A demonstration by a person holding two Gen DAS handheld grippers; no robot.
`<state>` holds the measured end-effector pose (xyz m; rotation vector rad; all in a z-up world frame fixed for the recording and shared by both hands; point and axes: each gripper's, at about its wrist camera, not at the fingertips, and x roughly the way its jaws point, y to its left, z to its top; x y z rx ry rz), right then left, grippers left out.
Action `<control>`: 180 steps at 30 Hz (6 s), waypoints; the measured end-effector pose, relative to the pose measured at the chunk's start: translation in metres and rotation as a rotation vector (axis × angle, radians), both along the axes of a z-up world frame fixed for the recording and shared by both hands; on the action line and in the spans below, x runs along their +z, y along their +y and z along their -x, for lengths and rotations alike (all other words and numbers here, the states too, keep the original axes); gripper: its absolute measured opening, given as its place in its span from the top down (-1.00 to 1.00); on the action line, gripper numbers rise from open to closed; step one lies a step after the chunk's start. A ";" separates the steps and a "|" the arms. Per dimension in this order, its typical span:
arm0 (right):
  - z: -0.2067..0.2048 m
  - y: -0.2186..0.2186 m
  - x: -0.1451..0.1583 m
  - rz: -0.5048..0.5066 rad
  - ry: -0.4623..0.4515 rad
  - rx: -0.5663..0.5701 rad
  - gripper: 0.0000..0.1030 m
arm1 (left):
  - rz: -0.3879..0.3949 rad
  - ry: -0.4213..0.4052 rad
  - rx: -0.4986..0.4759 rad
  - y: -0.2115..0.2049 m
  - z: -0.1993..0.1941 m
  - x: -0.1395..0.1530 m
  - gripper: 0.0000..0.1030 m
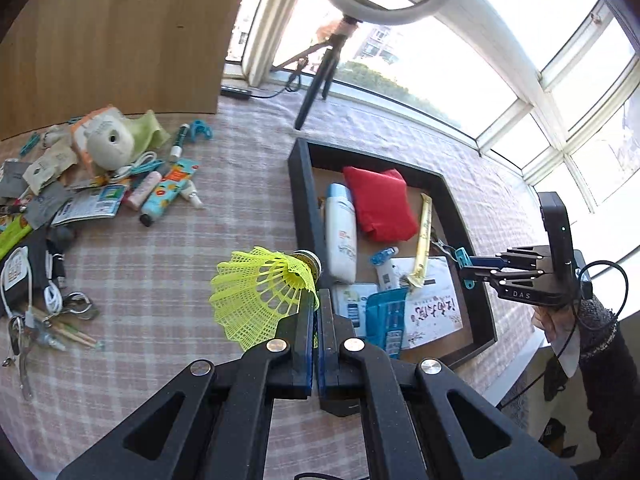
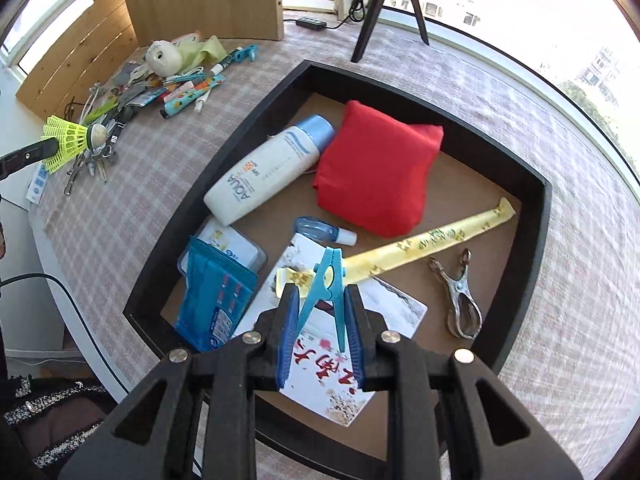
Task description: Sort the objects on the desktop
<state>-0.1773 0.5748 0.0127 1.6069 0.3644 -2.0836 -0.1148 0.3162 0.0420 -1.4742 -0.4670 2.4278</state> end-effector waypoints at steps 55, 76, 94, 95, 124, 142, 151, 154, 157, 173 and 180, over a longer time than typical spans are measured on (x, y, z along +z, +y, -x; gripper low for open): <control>-0.051 -0.191 0.005 0.176 -0.017 -0.057 0.41 | 0.268 -0.091 0.088 -0.191 -0.073 -0.051 0.12; -0.037 -0.454 -0.033 0.230 -0.205 0.086 0.42 | 0.348 -0.153 -0.053 -0.292 -0.083 -0.112 -0.03; -0.012 -0.492 -0.079 0.208 -0.292 -0.006 0.43 | 0.276 -0.198 -0.050 -0.291 -0.074 -0.134 0.12; -0.011 -0.493 -0.081 0.210 -0.297 -0.008 0.45 | 0.276 -0.198 -0.040 -0.292 -0.074 -0.133 0.17; -0.015 -0.384 0.000 0.338 -0.137 0.047 0.92 | 0.208 -0.099 0.084 -0.231 -0.082 -0.062 0.95; -0.009 -0.191 0.014 0.324 -0.073 -0.111 0.92 | 0.335 -0.199 0.040 -0.157 -0.077 -0.076 0.06; -0.011 -0.162 0.015 0.316 -0.062 -0.104 0.92 | 0.454 -0.298 -0.006 -0.117 -0.081 -0.130 -0.13; -0.011 -0.148 0.025 0.325 -0.040 -0.120 0.92 | 0.426 -0.286 -0.002 -0.113 -0.083 -0.130 0.34; -0.008 -0.130 0.033 0.331 -0.021 -0.145 0.92 | 0.424 -0.282 0.008 -0.110 -0.081 -0.127 0.42; 0.011 0.006 0.059 0.321 0.065 -0.340 0.92 | 0.271 -0.079 -0.093 0.009 -0.014 -0.040 0.47; 0.007 0.059 0.050 0.291 0.063 -0.418 0.92 | 0.257 -0.008 -0.216 0.100 0.019 -0.023 0.48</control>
